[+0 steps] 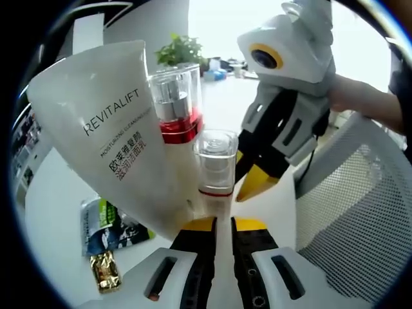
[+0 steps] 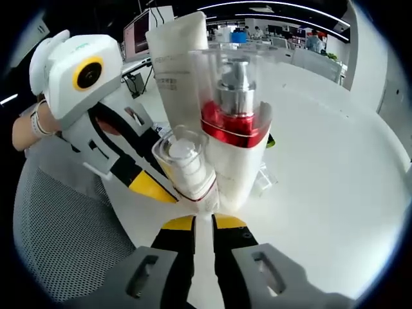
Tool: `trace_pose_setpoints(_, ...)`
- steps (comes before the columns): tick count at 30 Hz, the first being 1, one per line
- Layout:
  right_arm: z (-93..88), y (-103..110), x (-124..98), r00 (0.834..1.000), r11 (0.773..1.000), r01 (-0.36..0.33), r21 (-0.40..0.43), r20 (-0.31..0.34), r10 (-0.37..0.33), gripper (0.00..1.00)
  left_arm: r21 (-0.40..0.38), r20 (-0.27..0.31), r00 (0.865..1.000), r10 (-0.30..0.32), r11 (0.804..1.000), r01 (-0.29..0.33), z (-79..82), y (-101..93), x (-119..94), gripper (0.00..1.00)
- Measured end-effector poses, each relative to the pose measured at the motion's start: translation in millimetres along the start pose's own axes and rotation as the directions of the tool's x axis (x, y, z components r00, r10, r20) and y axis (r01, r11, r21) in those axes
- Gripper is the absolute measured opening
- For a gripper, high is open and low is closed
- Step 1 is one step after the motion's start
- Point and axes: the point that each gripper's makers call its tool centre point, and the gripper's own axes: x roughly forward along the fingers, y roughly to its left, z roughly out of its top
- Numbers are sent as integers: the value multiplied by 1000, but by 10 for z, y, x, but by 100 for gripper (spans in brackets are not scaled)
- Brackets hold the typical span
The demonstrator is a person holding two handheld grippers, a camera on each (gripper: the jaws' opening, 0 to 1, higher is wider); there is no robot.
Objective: Arrange the skincare products in the storage area until every visible bottle or jar stands upright without overlapping.
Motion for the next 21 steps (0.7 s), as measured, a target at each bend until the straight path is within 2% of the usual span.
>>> trace_pose_setpoints(10,16,37,-83,1000,1000,16,-9,5,-16,14,-7,12,1000,22,1000,-22,-7,3,-118,5)
trace_pose_setpoints(21,55,112,-211,1000,999,26,-19,10,-26,25,-45,29,997,73,996,-72,-73,26,-368,6)
